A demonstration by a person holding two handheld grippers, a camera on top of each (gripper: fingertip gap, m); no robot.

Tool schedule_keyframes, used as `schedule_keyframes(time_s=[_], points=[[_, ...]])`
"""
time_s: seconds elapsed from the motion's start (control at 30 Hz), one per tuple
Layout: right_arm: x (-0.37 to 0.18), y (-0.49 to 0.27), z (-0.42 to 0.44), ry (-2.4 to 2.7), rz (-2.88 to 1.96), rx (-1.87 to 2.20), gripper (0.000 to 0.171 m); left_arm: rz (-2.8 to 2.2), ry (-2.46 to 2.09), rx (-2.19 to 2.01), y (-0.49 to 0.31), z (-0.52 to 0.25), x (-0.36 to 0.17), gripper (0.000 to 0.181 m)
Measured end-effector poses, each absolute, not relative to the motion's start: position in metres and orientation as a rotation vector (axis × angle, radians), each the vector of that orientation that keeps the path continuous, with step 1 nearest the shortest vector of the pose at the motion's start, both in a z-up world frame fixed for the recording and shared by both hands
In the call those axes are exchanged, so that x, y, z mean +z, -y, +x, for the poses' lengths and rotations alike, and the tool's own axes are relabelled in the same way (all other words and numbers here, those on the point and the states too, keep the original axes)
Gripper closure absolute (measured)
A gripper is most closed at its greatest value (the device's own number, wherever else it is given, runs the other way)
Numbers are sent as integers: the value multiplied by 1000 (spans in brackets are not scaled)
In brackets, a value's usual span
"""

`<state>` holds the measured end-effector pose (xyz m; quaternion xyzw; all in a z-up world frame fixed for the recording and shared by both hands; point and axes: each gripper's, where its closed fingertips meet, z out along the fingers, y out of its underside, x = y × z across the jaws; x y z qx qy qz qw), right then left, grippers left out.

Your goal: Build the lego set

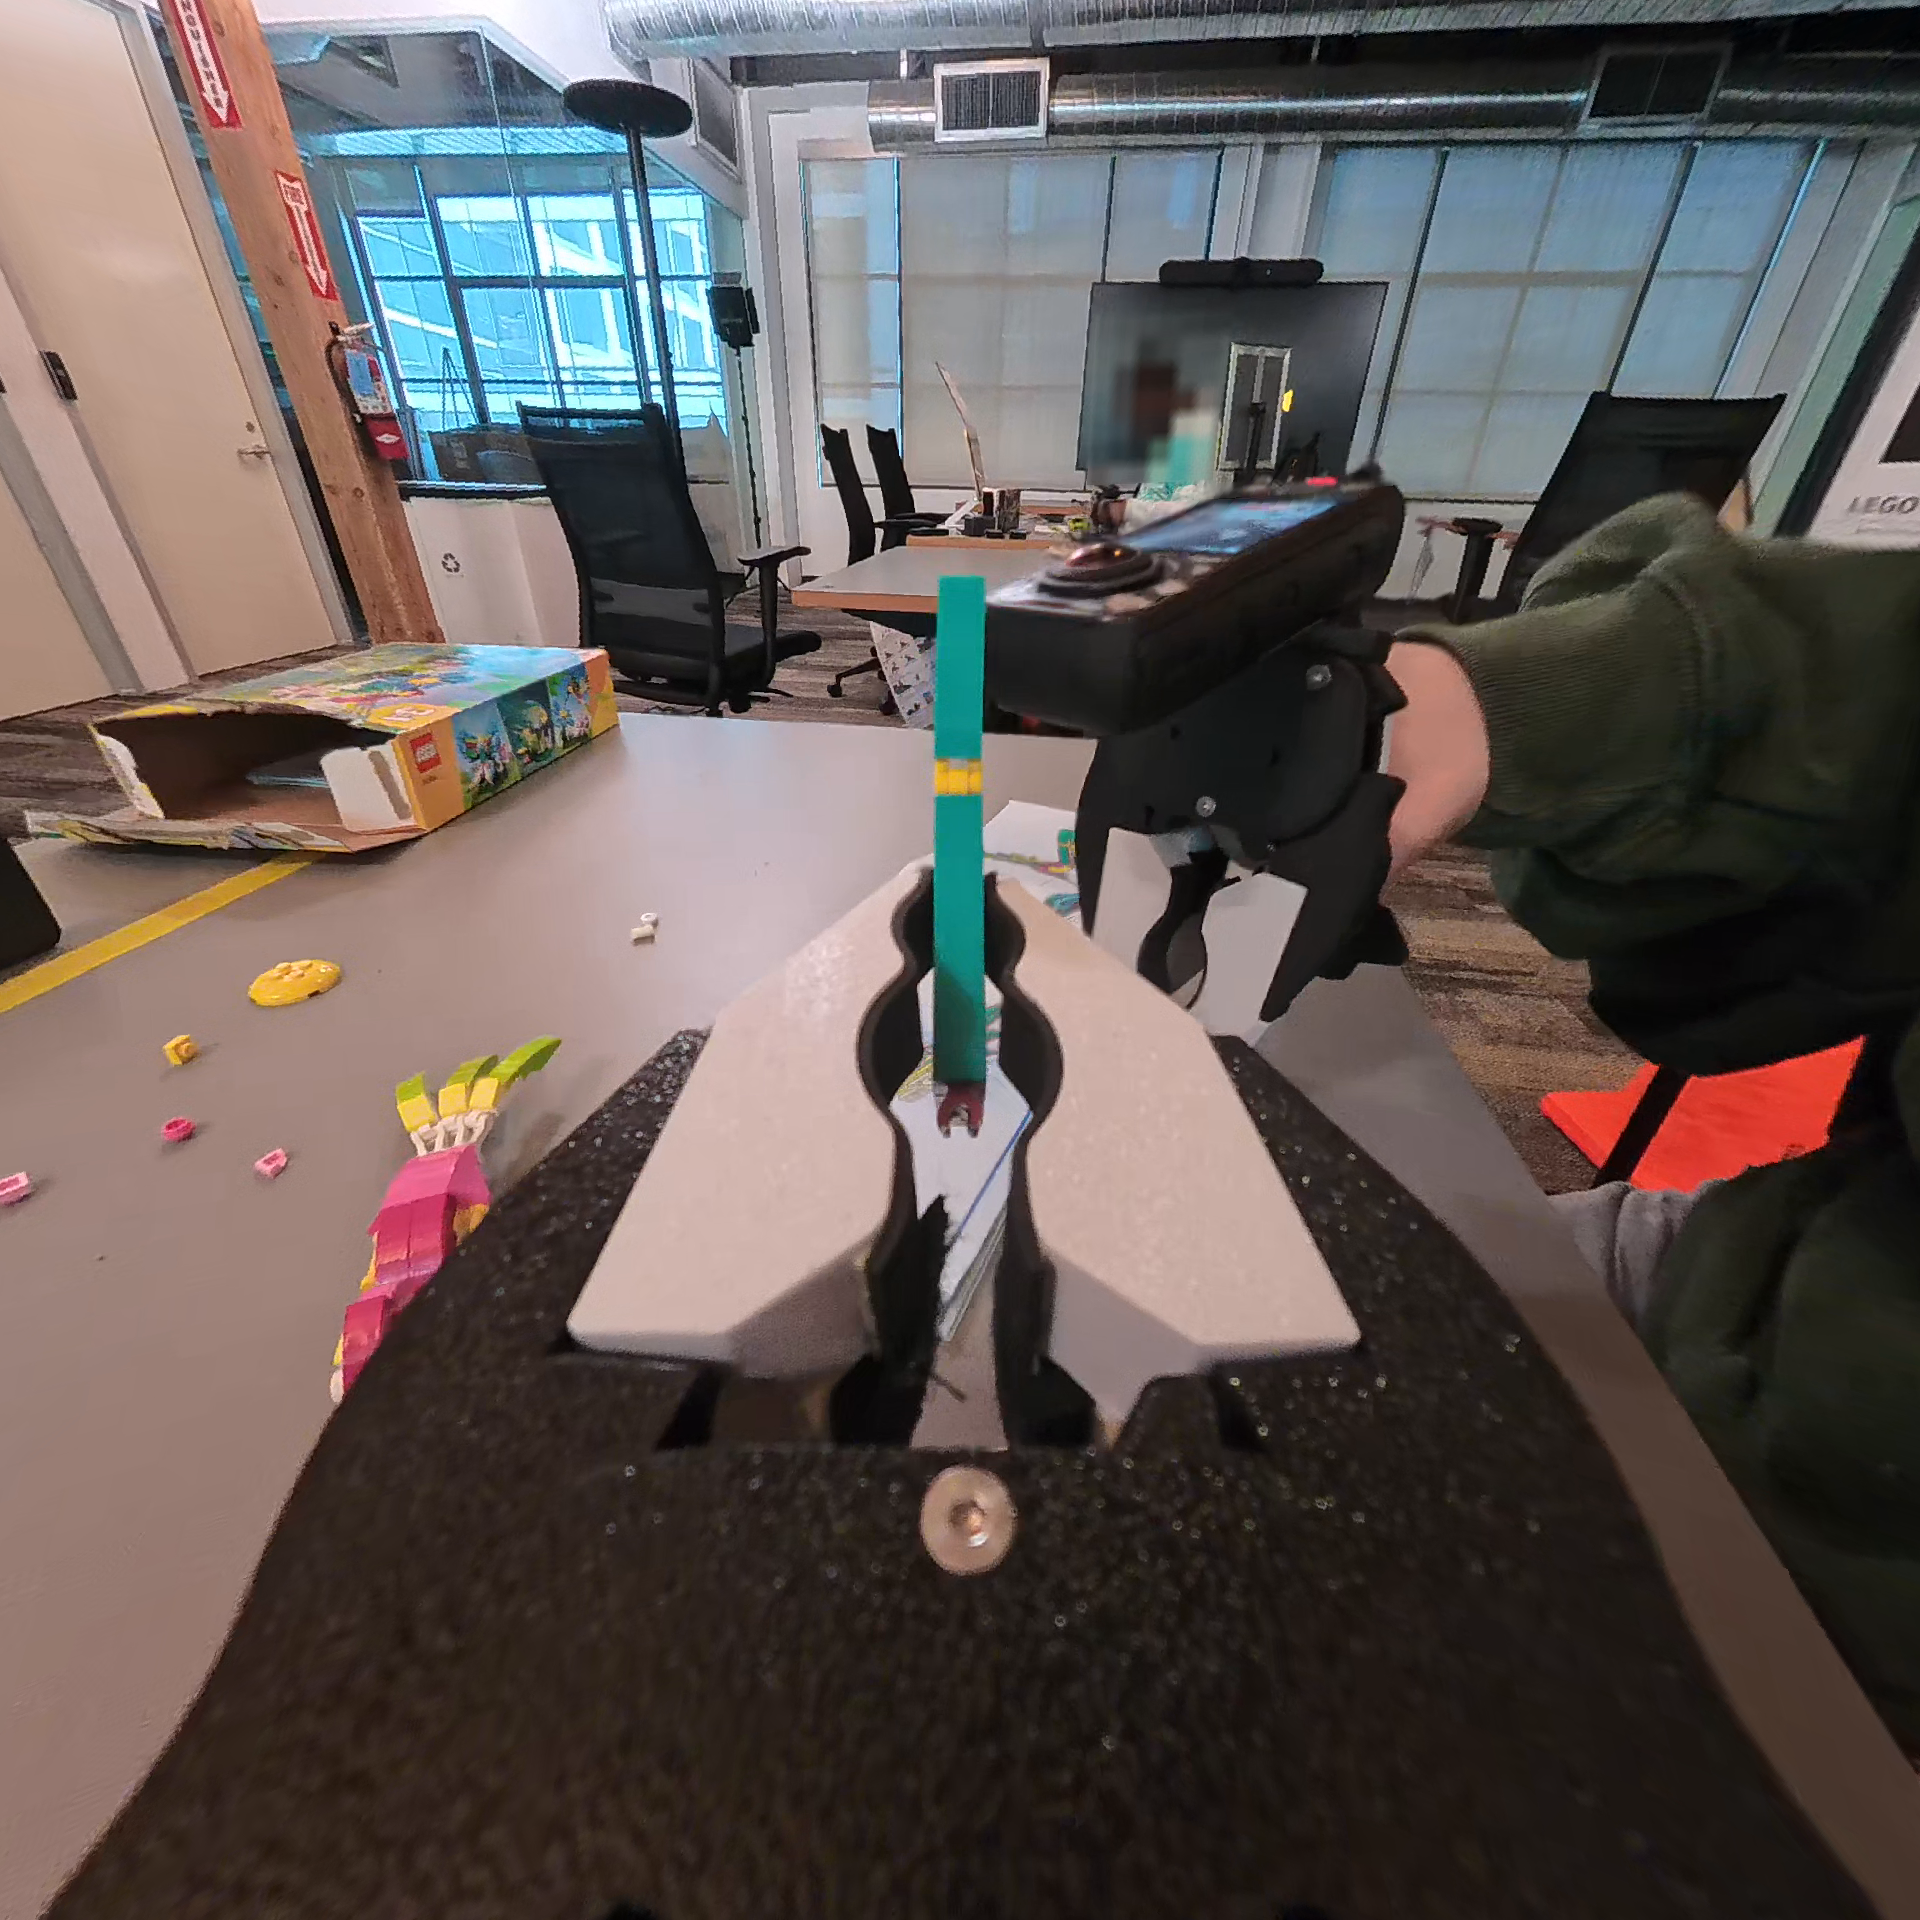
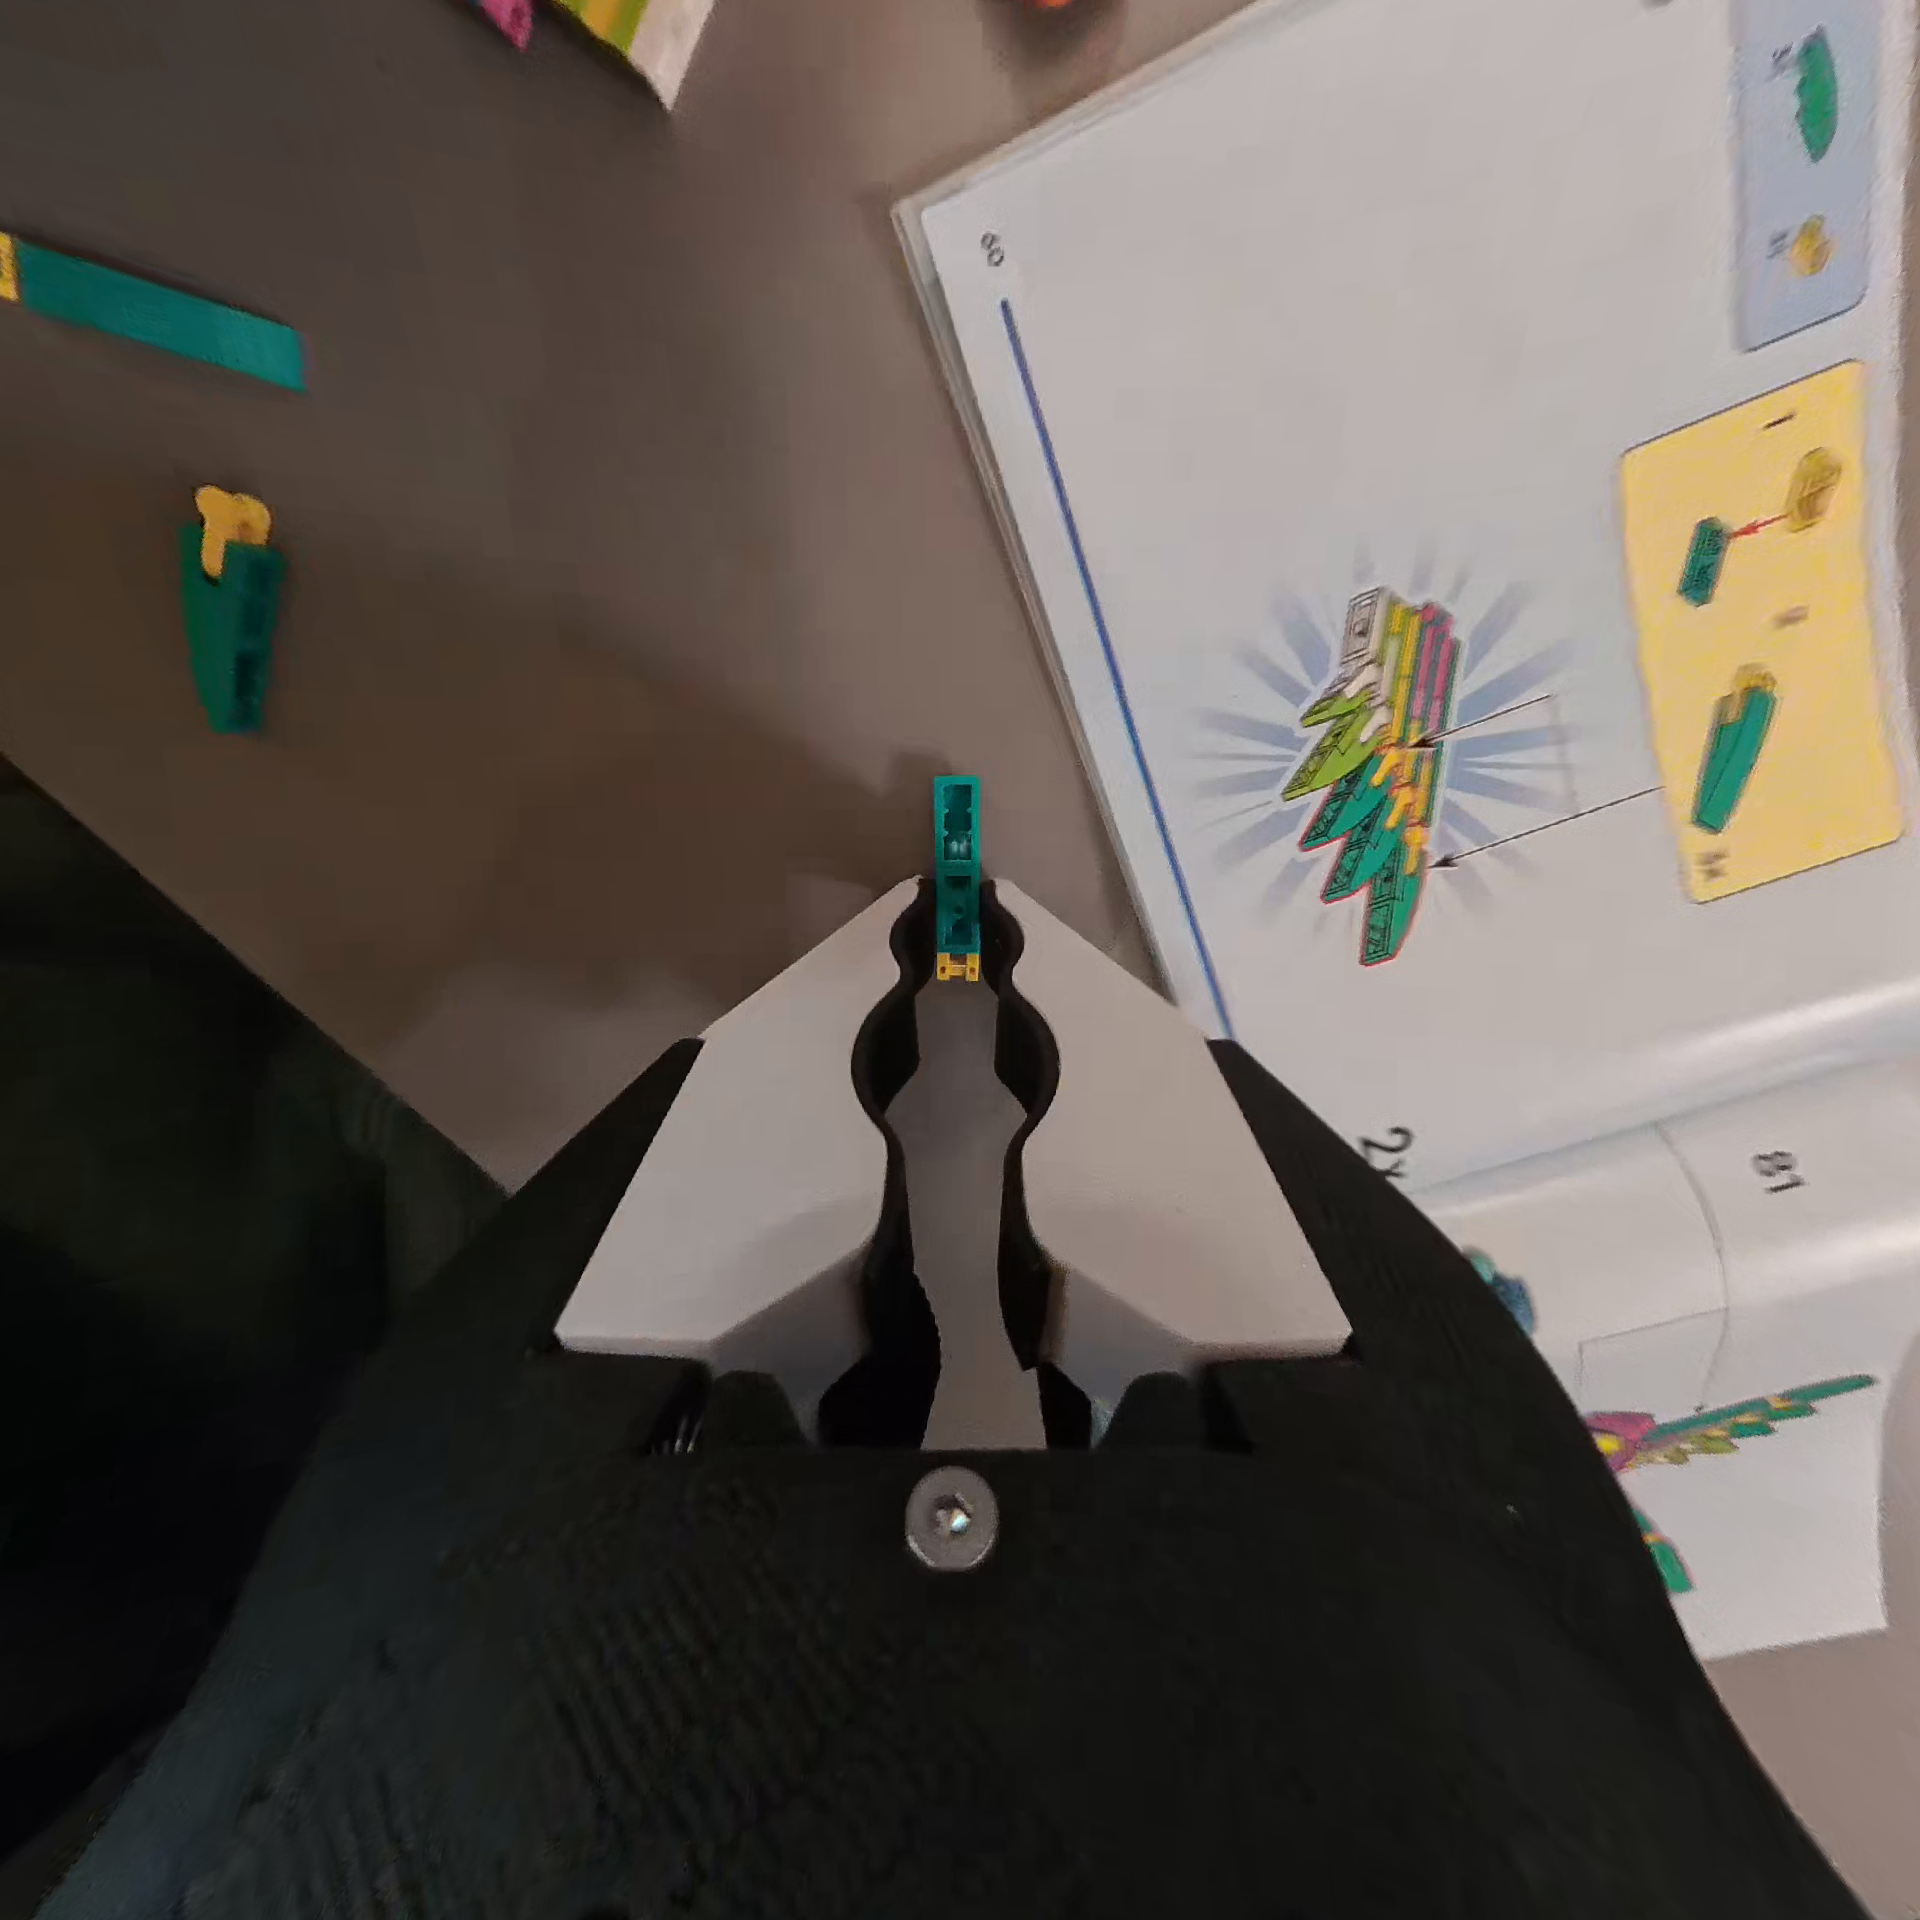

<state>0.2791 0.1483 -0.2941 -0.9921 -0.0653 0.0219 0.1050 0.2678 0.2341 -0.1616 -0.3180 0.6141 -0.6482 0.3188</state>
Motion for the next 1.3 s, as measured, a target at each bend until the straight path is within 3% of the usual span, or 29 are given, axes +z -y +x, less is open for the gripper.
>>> schedule_keyframes(time_s=[0.1,0.3,0.43,0.67,1.3], points=[[-248,-188,288,91,-2574,54,165,-844,-1551,-1757,-245,266,-144,176],[14,-241,278,45,-1267,359,165,-741,-1243,-2090,-265,243,-27,176],[95,-247,259,90,-872,696,165,-558,-1050,-2175,-270,217,54,176],[105,-279,211,164,-771,928,165,-494,-992,-2211,-264,201,65,176],[81,-293,197,241,-925,847,165,-533,-975,-2108,-277,206,60,176]])
